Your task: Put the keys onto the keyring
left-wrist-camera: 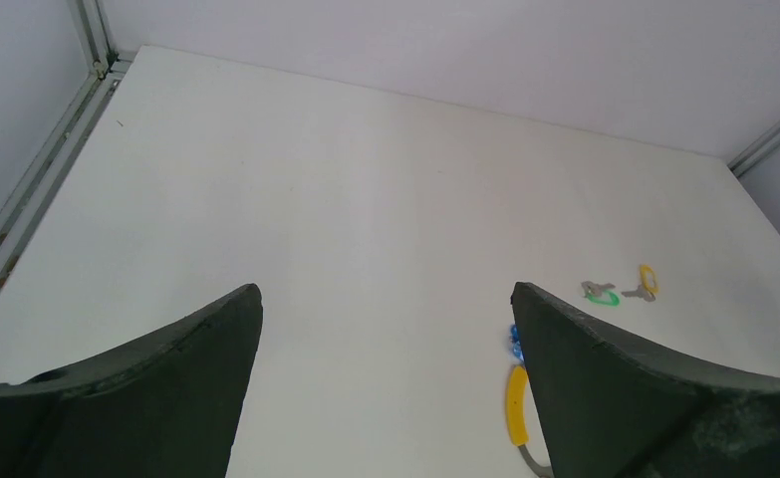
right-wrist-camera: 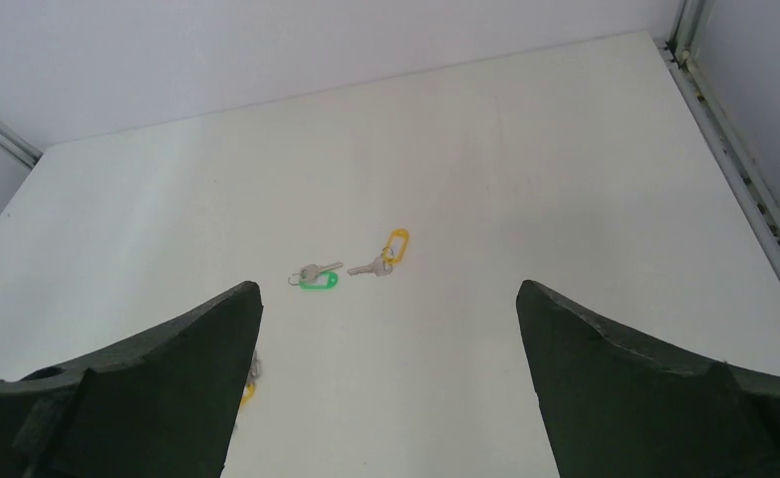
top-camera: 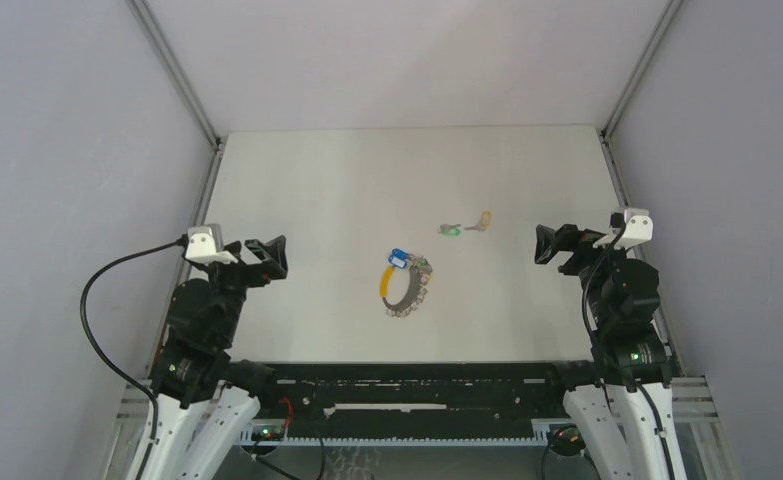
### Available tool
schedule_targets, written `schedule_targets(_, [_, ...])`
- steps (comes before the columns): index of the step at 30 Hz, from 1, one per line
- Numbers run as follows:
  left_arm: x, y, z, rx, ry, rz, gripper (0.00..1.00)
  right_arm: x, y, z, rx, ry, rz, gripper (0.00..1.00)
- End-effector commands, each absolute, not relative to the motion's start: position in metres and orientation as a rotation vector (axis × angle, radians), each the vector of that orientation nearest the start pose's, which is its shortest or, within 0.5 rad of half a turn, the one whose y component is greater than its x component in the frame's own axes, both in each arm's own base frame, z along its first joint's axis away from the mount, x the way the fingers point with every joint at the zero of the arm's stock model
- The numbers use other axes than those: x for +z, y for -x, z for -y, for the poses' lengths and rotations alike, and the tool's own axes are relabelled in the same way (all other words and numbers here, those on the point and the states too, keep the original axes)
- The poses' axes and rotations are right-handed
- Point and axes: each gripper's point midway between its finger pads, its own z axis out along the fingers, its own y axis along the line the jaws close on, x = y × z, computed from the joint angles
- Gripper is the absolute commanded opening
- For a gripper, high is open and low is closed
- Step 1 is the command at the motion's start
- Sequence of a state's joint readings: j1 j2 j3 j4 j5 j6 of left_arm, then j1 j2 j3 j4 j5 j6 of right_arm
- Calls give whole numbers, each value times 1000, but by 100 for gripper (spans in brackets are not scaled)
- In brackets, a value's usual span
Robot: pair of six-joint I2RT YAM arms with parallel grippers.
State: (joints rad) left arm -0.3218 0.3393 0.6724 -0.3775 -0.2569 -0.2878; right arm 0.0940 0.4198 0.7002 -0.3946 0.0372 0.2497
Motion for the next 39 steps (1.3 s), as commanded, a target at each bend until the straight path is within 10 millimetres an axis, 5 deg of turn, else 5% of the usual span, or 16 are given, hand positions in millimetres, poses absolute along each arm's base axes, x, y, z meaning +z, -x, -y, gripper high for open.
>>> schedule_targets(1, [290, -227, 41, -284, 180, -1582, 100, 286, -239, -33, 257, -127, -1659, 100])
schedule_targets(14, [283, -231, 59, -356, 134, -1659, 100, 267, -244, -61, 403, -60, -1752, 100])
schedule_targets(25, [245, -239, 134, -743, 34, -1792, 96, 203, -250, -128, 668, 64, -1959, 91])
schedule_targets(39, [166, -254, 223, -811, -149, -2088, 91, 119, -248, -221, 768, 438, -2168, 77])
